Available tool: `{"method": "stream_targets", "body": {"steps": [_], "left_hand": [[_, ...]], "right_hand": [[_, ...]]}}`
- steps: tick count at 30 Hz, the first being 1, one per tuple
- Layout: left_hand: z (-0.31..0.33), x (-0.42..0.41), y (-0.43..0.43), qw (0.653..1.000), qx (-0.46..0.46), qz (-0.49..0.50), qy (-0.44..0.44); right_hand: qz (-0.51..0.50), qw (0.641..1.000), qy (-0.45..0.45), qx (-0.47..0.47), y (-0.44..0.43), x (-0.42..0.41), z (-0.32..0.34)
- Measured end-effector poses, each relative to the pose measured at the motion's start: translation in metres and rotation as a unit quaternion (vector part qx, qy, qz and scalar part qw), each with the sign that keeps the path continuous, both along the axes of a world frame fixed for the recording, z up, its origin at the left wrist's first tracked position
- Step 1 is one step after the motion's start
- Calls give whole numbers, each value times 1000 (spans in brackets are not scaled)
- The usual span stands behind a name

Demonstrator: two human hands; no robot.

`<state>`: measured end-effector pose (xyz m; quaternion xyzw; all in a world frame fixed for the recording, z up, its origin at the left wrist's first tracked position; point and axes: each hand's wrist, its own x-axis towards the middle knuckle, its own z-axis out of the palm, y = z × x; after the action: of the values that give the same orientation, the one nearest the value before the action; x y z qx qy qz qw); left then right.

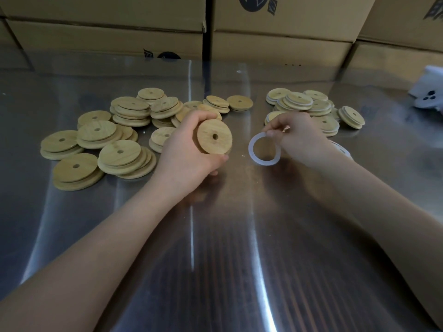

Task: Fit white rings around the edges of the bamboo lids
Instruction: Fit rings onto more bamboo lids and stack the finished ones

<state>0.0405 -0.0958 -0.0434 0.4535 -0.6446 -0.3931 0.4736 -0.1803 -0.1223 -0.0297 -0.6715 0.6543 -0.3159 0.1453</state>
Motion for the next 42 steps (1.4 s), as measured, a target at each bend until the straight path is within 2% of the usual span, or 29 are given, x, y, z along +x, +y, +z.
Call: {"method": "stream_targets", "body": {"steps": [4, 8, 21, 27, 33, 38, 42], "left_hand": [[-1, -8, 2, 983, 114, -57, 129], [-2, -6, -1, 954, 212, -78, 197], [0, 1, -11, 904, 276, -55, 322], [3, 1, -9, 902, 278, -69, 323], [2, -1, -4, 942, 203, -100, 247], [-2, -4, 1, 962, 132, -133, 197], [-3, -5, 2, 969, 112, -131, 175]], "right_hand": [[12, 999, -49, 15, 2, 3, 0], [17, 998, -62, 19, 3, 7, 0], [58, 990, -126, 1, 16, 20, 12], [99, 978, -184, 0, 29, 30, 18], [144, 961, -235, -20, 37, 44, 17], [168, 956, -235, -48, 39, 51, 9], [171, 956, -223, -82, 40, 52, 7]]}}
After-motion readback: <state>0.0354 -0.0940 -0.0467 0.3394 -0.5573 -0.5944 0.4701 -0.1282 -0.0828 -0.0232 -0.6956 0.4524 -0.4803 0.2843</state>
